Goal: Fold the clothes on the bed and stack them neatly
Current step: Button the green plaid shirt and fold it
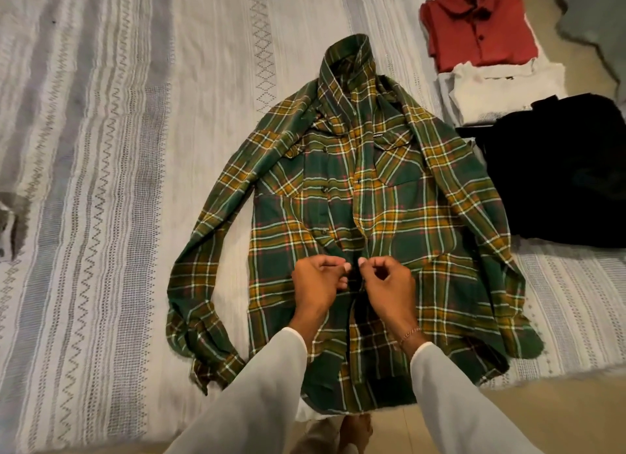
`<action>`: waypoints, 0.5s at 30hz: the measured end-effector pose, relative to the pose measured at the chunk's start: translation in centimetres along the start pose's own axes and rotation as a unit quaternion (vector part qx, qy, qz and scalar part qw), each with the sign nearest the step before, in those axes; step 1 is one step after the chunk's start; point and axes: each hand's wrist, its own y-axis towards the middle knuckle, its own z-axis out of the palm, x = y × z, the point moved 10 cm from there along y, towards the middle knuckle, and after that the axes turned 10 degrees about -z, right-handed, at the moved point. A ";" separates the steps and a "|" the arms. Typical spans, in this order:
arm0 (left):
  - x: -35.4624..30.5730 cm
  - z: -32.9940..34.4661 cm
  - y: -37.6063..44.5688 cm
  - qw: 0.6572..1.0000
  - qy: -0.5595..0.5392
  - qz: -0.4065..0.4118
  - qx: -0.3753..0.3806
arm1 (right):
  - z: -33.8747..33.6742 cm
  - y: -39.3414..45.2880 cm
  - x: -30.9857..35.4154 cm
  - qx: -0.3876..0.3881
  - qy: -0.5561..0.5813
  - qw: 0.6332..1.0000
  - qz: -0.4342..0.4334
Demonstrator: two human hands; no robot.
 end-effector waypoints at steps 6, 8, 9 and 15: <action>-0.8 1.3 0.7 0.998 -0.014 0.034 0.049 | 0.8 0.4 2.2 0.014 -0.086 0.990 -0.114; -0.5 1.3 1.0 0.998 -0.016 0.035 0.047 | 1.0 0.4 2.1 0.009 -0.098 0.988 -0.122; -0.3 1.3 1.0 0.998 -0.020 0.033 0.045 | 1.0 0.3 2.2 0.010 -0.094 0.987 -0.126; 1.0 0.8 1.6 0.999 -0.021 0.022 0.023 | 1.4 -0.4 -0.4 0.046 -0.010 0.996 -0.076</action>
